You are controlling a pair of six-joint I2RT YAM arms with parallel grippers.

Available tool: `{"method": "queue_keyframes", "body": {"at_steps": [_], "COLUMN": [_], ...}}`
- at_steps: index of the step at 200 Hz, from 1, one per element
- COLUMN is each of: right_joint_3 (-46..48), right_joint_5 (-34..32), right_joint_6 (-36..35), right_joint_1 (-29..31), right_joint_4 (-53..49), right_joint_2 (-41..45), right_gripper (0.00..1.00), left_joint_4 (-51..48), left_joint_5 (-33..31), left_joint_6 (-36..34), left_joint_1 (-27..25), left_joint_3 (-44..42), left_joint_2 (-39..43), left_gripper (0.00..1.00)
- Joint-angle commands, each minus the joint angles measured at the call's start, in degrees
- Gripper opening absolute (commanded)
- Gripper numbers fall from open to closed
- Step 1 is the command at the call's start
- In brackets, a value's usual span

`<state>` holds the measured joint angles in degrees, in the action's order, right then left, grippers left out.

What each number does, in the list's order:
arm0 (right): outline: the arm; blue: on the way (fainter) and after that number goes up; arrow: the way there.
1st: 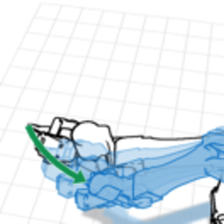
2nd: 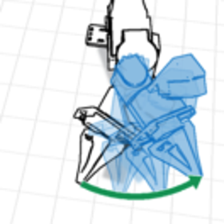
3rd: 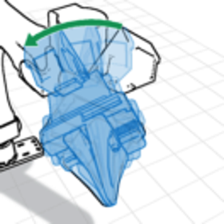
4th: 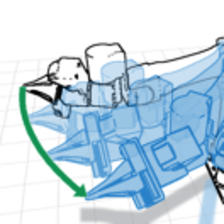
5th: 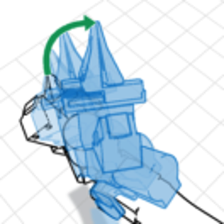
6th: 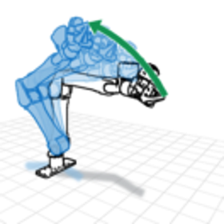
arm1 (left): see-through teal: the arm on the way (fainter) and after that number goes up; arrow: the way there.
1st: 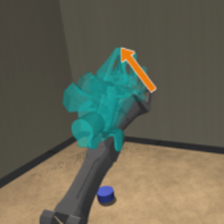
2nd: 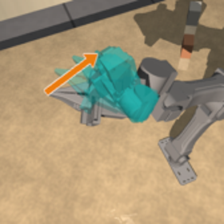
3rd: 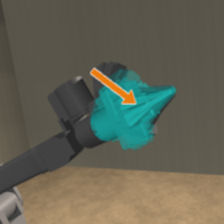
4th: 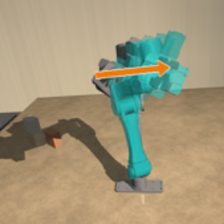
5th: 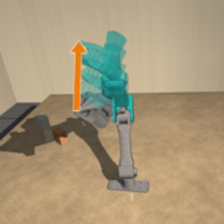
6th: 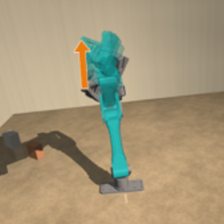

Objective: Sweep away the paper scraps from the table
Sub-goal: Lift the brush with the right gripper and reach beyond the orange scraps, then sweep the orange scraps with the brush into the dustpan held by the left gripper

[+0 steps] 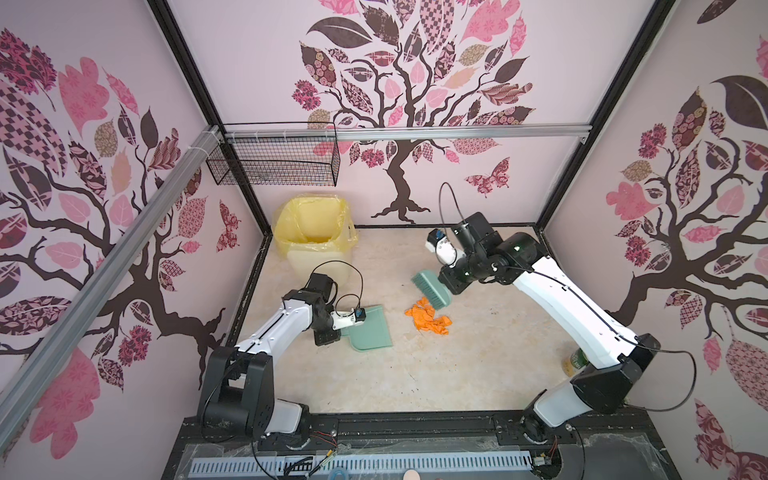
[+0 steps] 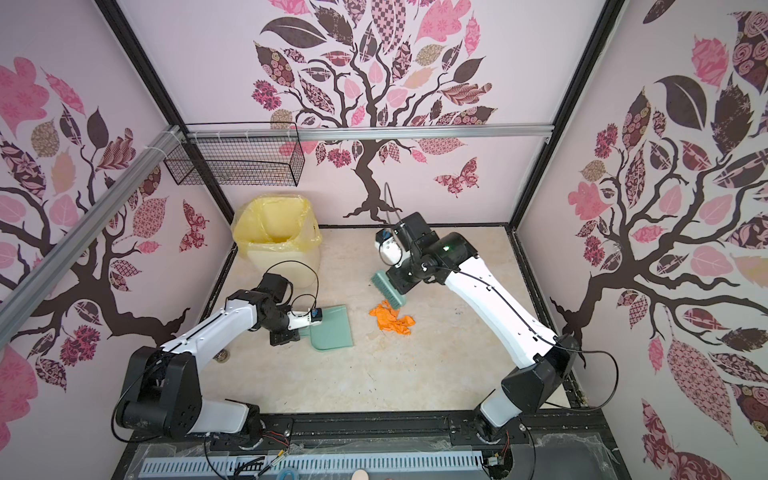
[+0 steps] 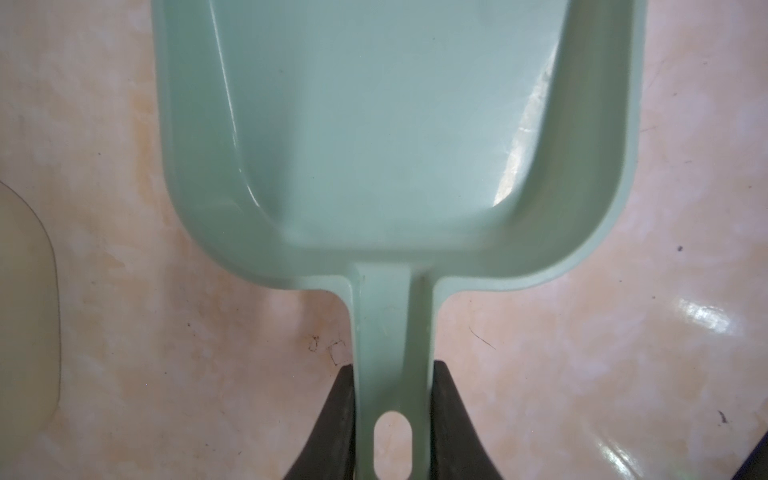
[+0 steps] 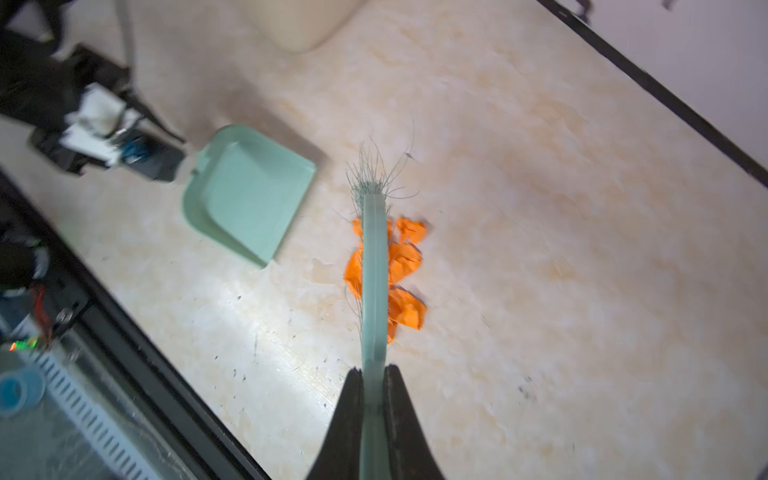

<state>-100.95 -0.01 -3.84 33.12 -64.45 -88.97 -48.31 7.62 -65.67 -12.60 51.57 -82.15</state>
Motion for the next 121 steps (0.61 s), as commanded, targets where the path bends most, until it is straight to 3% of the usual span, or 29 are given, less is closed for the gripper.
{"method": "queue_keyframes", "body": {"at_steps": [1, 16, 58, 90, 121], "right_joint_3": [-1.5, 0.17, 5.27, 1.42, -1.66], "right_joint_5": [-13.82, -19.7, -22.68, -24.46, -25.05], "right_joint_6": [15.67, 20.81, 30.22, 36.09, 37.2], "right_joint_1": [-2.73, -3.74, -3.72, -3.09, 0.01], "right_joint_4": [-10.14, -12.7, -10.08, -14.07, -14.85], "right_joint_2": [-2.81, -5.08, -9.03, -16.38, -21.47], "right_gripper": [0.0, 0.0, 0.0, 0.0, 0.0], "left_joint_4": [0.78, 1.14, 3.03, 3.31, 4.03], "left_joint_5": [-1.91, -2.52, -3.34, -3.4, -2.93], "left_joint_6": [1.52, 2.06, 2.87, 3.26, 4.68], "left_joint_1": [-1.52, -2.0, -2.7, -3.01, -3.87], "left_joint_3": [3.64, 4.88, 6.0, 6.83, 6.87], "left_joint_2": [-2.61, -4.4, -6.84, -8.11, -8.66], "left_gripper": [0.0, 0.0, 0.0, 0.0, 0.0]}}
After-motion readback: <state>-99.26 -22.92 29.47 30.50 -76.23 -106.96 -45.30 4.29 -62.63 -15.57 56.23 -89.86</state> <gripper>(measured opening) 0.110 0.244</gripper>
